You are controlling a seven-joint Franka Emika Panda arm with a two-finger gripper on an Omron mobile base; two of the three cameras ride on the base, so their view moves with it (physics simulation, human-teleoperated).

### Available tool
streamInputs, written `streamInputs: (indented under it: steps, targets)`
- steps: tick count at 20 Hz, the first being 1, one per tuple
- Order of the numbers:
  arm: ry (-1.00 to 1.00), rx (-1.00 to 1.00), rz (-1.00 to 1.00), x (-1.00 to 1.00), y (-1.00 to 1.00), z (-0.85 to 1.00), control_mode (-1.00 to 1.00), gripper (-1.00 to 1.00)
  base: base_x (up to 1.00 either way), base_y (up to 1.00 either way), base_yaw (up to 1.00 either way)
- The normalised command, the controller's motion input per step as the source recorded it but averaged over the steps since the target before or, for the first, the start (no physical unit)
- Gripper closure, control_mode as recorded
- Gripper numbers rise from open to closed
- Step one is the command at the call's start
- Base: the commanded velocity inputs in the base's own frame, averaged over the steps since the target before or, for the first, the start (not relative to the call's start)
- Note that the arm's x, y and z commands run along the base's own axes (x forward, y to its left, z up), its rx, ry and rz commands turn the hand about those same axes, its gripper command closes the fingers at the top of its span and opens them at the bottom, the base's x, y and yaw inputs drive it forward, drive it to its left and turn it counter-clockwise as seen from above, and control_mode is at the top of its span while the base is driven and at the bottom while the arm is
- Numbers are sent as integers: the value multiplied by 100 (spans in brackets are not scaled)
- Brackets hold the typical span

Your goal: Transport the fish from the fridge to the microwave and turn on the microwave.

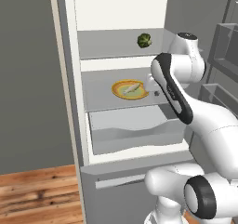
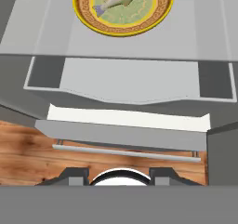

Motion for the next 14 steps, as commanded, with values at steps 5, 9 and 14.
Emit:
streamInputs:
  steps: [5,9,14]
  targets:
    - [-9,-3,0,-2,7,0,-100,-100,0,0,0]
    - [-32,-13,-12,0,23,0,-100,-100,0,0,0]
    - [-38,-7,-22,0,30,-9,-100,-100,0,0,0]
